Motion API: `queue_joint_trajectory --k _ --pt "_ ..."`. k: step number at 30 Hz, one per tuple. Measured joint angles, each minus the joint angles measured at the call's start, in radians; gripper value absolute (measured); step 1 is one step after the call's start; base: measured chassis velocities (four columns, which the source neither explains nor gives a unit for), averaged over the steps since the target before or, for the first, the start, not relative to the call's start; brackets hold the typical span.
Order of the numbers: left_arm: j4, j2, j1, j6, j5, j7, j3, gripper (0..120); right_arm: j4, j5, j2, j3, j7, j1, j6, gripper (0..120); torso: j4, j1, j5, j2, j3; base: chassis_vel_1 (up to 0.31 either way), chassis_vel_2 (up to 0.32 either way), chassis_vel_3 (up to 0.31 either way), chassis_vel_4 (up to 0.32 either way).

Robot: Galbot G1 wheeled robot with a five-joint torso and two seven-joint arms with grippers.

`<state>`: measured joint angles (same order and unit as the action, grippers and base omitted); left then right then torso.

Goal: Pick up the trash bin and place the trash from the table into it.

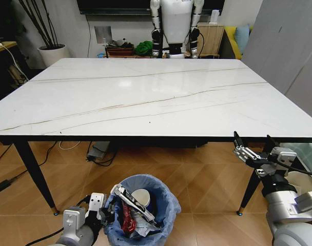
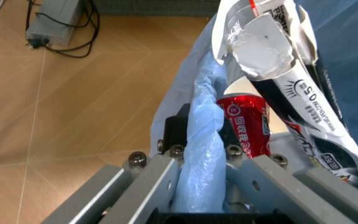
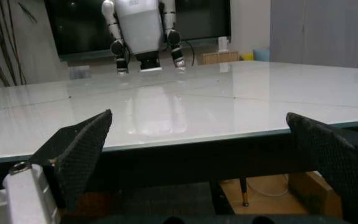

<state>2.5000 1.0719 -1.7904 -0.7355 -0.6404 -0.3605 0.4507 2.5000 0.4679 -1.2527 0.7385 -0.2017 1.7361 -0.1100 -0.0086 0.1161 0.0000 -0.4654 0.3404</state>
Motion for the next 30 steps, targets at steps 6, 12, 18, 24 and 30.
queue_joint_trajectory --k 6,12,18,24,30 --pt "0.0 0.0 0.004 0.0 0.0 0.001 -0.001 0 0.0 0.003 -0.008 -0.007 0.001 0.001 0.026 100 0.0 -0.009 0.0 0.027 -0.017 0.0 0.0 0.0 0.0" --pt "0.0 0.001 0.006 0.0 0.001 0.001 -0.004 0 0.0 0.001 -0.014 -0.013 0.003 0.005 0.031 100 0.0 -0.02 0.0 0.053 -0.034 0.0 0.0 0.0 0.0" --pt "0.0 0.001 0.005 0.0 0.001 0.001 -0.003 0 0.0 -0.002 -0.016 -0.015 0.004 0.005 0.032 100 0.0 -0.027 0.0 0.072 -0.046 0.0 0.0 0.0 0.0" --pt "0.0 0.001 0.008 0.0 0.001 0.002 -0.003 0 0.0 -0.005 -0.019 -0.017 0.005 0.005 0.033 100 0.0 -0.036 0.0 0.099 -0.063 0.0 0.0 0.0 0.0" --pt "0.0 0.0 0.008 0.0 0.001 0.002 -0.003 0 0.0 -0.01 -0.021 -0.024 0.005 0.006 0.033 100 0.0 -0.044 0.0 0.12 -0.076 0.0 0.0 0.0 0.0"
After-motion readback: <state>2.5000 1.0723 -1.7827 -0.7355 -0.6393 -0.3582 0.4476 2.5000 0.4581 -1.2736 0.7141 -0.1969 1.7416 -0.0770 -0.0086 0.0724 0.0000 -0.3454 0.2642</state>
